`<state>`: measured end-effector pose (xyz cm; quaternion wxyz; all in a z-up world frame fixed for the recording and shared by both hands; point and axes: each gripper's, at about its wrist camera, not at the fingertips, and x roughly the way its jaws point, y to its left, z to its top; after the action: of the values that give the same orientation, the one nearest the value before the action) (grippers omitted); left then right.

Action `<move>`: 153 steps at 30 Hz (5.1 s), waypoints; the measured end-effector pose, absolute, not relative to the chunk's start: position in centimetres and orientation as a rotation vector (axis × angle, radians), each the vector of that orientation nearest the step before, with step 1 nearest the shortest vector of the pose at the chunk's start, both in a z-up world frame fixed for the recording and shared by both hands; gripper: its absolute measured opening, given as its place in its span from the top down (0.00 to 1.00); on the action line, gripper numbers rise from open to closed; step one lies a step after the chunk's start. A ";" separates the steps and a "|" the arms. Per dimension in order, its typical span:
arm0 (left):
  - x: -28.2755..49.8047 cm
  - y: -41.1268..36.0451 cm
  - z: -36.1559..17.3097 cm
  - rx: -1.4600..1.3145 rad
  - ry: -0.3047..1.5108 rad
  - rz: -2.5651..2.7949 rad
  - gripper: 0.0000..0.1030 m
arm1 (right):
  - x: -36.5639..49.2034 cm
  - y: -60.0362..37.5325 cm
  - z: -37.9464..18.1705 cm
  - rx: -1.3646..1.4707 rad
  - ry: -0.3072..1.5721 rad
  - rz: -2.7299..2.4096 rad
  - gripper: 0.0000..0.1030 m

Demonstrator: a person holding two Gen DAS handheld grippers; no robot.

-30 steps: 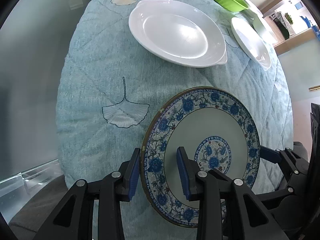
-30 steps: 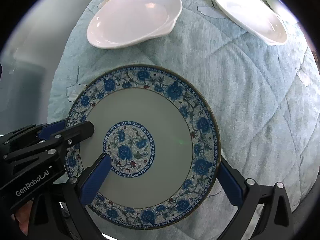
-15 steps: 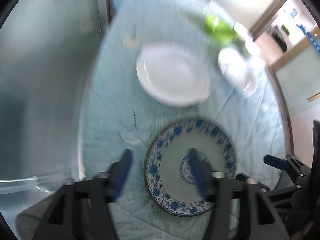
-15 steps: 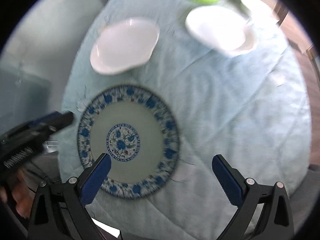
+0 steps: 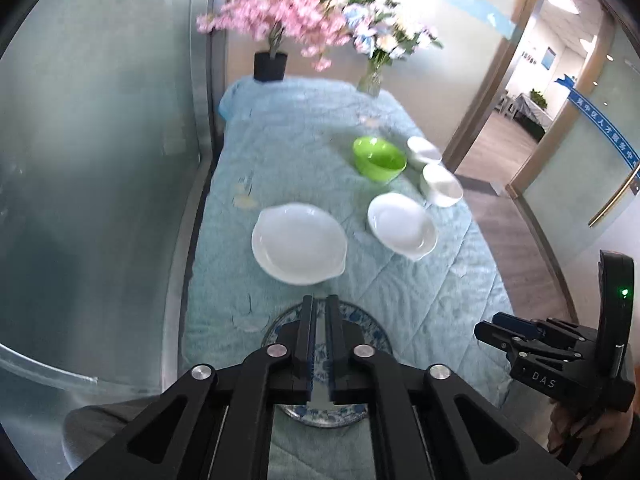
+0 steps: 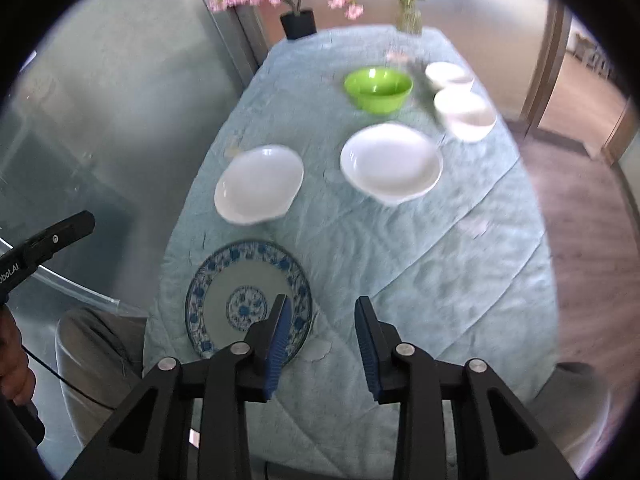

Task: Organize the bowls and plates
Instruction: 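Carry the blue-and-white plate toward the table edge, lower it, open both grippers, then move both grippers to the white lugged plate and close on its rim, then lift the white lugged plate with both grippers toward the blue plate, then lower the white plate onto the blue-and-white plate and open both grippers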

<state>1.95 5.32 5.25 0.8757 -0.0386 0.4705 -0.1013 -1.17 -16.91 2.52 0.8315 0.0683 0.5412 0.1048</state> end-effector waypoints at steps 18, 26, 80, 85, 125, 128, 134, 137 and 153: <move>2.6 8.4 6.8 -0.130 0.997 -0.108 0.05 | 0.2 -17.2 5.0 0.105 1.108 0.204 0.00; 7.0 10.9 8.5 -0.154 0.997 -0.144 0.05 | 5.3 -16.5 8.6 0.044 1.054 0.229 0.00; 25.6 11.8 -18.4 -0.395 1.468 -0.231 0.65 | 25.1 -7.5 -14.2 0.038 1.543 0.470 0.83; 25.9 12.1 -18.8 -0.402 1.488 -0.206 0.89 | 25.8 -7.7 -14.5 0.041 1.553 0.478 0.83; 18.5 9.4 1.2 -0.208 1.208 -0.238 0.91 | 16.9 -10.7 3.4 0.158 1.223 0.369 0.88; 16.5 8.9 2.9 -0.193 1.188 -0.240 0.91 | 15.2 -11.4 4.8 0.173 1.204 0.362 0.88; 12.6 7.7 4.5 -0.188 1.184 -0.259 0.91 | 11.7 -12.6 6.0 0.181 1.187 0.342 0.88; 11.0 7.5 4.5 -0.187 1.189 -0.262 0.91 | 9.8 -13.1 6.3 0.186 1.193 0.332 0.88; 5.7 7.4 -1.8 -0.193 1.342 -0.251 0.91 | 4.1 -13.5 0.7 0.211 1.325 0.284 0.88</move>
<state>5.65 7.38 -1.82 0.7716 -0.0893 0.6190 -0.1159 4.09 -13.45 0.69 0.7740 0.0973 0.6118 0.1312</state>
